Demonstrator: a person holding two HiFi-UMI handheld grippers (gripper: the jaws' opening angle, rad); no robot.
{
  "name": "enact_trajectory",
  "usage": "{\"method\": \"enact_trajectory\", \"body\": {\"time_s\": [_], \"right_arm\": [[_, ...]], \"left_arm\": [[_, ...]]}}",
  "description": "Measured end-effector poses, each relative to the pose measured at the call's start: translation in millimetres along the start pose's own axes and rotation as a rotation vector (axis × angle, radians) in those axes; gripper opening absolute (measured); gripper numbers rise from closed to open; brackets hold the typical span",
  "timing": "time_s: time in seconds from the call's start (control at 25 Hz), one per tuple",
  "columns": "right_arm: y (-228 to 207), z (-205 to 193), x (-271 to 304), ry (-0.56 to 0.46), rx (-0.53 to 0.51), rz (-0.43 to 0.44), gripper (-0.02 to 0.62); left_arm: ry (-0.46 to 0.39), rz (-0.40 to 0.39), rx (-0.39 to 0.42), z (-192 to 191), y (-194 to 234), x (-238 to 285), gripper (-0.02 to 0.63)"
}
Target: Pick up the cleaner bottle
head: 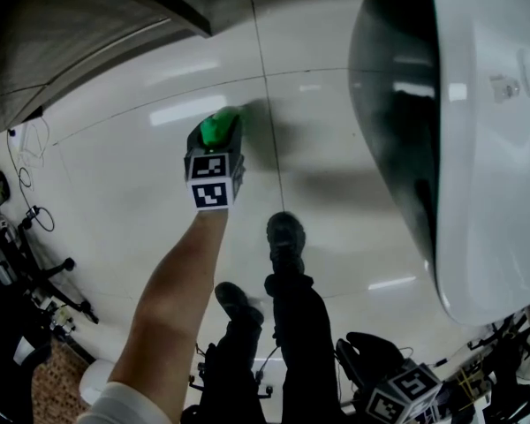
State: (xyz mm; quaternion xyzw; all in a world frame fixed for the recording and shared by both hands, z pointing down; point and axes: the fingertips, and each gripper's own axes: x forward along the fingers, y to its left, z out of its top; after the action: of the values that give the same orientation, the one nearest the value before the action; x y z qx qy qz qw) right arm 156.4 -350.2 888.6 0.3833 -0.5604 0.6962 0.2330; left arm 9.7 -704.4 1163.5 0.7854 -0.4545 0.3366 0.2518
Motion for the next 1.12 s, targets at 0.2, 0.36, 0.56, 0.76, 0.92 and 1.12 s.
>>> {"method": "enact_trajectory", "body": {"time_s": [0.2,0.36,0.56,0.76,0.92,1.12], "right_arm": [[1,-1,-3,-0.006,-0.005,-0.001,0.095],[1,3,-4,-0.016,-0.020,-0.010,0.091],[10,4,-5,-0.025,-0.052,0.014,0.087],[50,20,-13,-0.053,-0.086,0.070,0.083],[81,32,-29,-0.089,-0.130,0.101,0.083],[106,44,-49,-0.118,-0.170,0.110,0.083]], "left_arm": [[0.012,-0.023,-0.023,-1,11,-2,0.166],[0.009,-0.002,-0.043,2,20,-12,0.166],[-0.060,-0.032,-0.038,31,20,-52,0.166],[-0.119,-0.055,-0.037,72,20,-116,0.166],[-0.138,-0.079,-0.031,103,15,-165,0.165],[-0.164,-0.091,-0.017,137,15,-200,0.164]]}}
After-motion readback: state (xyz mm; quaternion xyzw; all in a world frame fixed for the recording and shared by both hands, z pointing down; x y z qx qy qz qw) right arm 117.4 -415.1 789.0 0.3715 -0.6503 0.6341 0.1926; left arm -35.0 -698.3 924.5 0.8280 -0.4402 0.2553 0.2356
